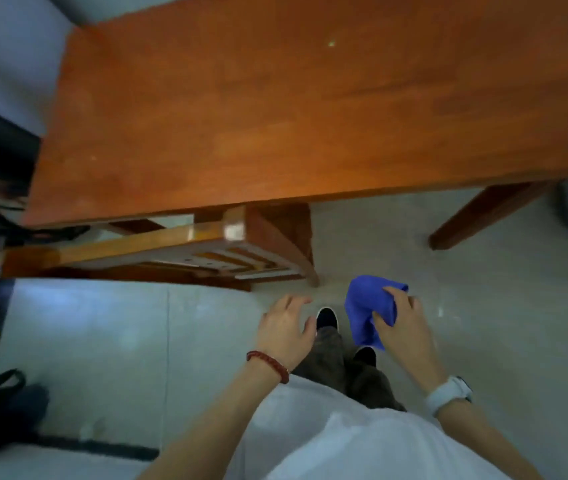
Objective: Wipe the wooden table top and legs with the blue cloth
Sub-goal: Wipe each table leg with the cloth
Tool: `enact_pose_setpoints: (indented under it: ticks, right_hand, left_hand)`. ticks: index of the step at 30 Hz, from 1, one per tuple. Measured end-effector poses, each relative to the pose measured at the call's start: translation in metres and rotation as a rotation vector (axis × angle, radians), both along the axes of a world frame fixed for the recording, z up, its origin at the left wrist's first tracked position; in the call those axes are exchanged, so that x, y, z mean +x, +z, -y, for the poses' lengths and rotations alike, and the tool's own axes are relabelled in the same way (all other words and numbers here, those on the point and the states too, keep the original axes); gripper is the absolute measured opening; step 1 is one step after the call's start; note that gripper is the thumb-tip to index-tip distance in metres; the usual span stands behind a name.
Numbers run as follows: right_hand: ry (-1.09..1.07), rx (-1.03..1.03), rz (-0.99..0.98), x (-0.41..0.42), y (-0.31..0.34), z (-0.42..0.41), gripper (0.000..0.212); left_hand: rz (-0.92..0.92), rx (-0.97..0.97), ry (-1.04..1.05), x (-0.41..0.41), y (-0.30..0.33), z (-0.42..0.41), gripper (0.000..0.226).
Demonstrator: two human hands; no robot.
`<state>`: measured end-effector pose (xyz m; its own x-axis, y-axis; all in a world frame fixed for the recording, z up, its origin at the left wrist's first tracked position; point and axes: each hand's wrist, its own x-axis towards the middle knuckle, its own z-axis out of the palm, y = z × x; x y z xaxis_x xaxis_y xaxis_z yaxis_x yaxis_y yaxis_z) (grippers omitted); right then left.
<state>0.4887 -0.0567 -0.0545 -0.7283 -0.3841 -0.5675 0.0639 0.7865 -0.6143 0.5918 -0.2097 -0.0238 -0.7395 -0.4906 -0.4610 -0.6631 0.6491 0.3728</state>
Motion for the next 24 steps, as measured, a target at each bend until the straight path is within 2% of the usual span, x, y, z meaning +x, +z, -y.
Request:
enact_pose_setpoints:
  ticks: [6,10,17,24]
  right_hand:
    - [0.352,0.021,-0.089,0.022,0.047,0.069,0.049]
    - [0.569,0.199,-0.124,0.063,0.052,0.129,0.052]
    - [0.657,0.296,-0.051,0.202,0.022,0.27,0.052]
    - [0.879,0.195,-0.128,0.322,0.033,0.452,0.048]
  left_hand:
    - [-0.085,-0.003,0.138,0.06,0.031,0.058,0.036]
    - [-0.071,0.046,0.122,0.101,0.025,0.108,0.036]
    - [0.002,0.095,0.144,0.241,0.0,0.259,0.035]
    - [0.033,-0.003,0.376,0.379,0.008,0.422,0.037]
